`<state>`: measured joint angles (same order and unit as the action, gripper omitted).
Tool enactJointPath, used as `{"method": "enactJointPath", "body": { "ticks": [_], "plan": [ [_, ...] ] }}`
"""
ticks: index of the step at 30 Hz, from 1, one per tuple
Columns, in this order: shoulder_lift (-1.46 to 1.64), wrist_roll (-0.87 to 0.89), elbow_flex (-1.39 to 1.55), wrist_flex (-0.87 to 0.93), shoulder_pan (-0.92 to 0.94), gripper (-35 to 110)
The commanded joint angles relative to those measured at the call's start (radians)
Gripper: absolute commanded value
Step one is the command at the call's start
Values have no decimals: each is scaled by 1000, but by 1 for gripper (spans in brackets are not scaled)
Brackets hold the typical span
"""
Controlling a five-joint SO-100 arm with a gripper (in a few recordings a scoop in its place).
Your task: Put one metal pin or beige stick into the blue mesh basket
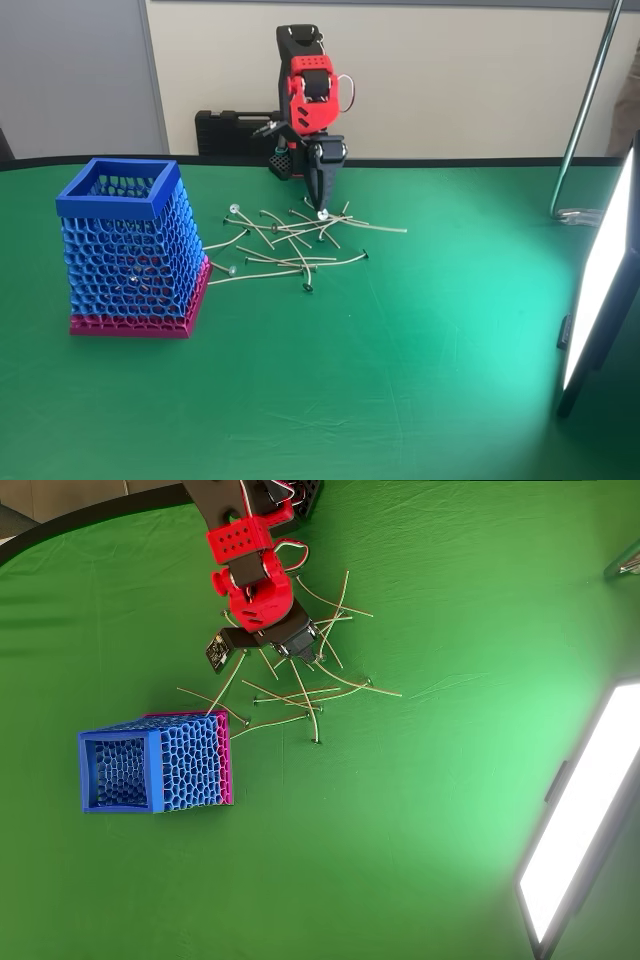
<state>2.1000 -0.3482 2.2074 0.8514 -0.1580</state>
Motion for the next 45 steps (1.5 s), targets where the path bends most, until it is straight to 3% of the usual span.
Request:
{"method": "enactJointPath", "body": {
  "ticks": [1, 23, 45],
  "plan": [
    [52, 12, -75, 25, -12, 1],
    [141, 137, -611, 353, 32, 1],
    [-138, 196, -1123, 307, 528, 1]
  ]
}}
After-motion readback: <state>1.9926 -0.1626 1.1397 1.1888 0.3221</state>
